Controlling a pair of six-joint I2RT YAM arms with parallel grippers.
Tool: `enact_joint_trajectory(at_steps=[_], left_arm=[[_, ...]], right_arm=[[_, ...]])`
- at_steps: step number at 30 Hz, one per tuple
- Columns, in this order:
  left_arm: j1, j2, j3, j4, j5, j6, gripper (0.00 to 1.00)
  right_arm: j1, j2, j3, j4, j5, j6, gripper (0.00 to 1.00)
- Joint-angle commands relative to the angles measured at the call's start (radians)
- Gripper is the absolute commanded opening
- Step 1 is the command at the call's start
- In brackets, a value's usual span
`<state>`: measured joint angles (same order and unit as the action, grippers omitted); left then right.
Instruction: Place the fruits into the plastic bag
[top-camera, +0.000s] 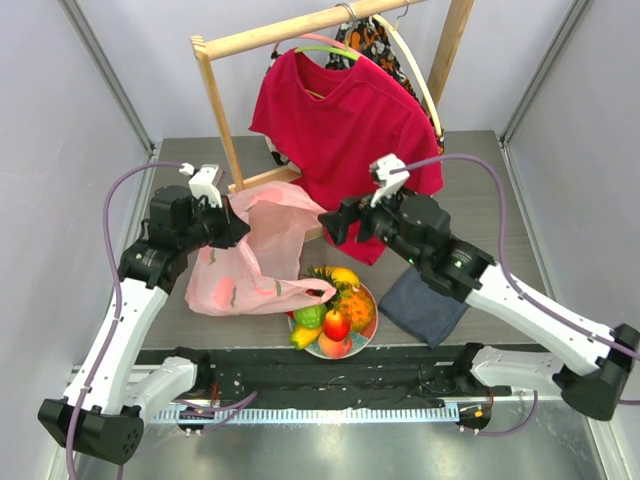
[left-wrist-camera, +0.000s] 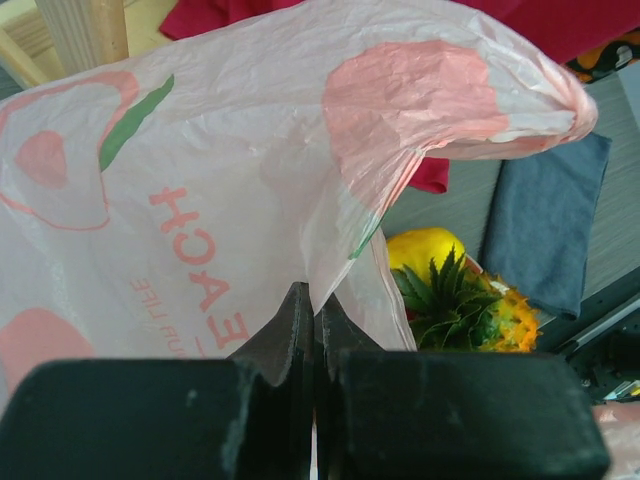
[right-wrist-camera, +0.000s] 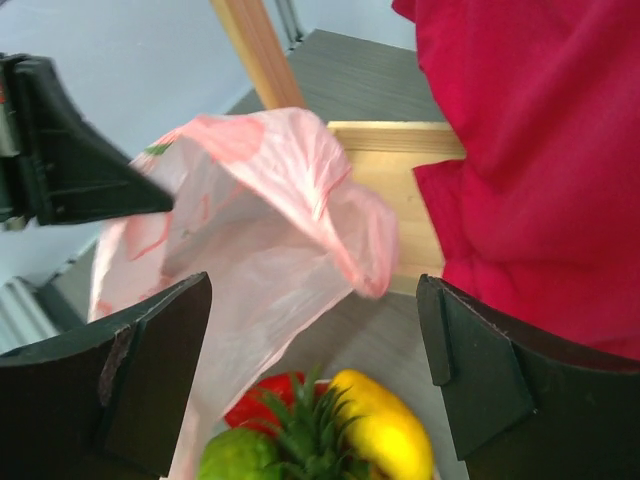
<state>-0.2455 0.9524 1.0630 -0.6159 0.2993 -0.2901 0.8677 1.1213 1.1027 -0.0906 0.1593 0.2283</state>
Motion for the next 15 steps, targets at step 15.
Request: enact_joint_trajectory(at_steps=[15], left_arm=[[0.068,-0.089,0.0,0.073,-0.058,0.049,0.0]], right_arm=[[0.005,-0.24,-0.302,-0.032,-0.104,0.187,0.87]])
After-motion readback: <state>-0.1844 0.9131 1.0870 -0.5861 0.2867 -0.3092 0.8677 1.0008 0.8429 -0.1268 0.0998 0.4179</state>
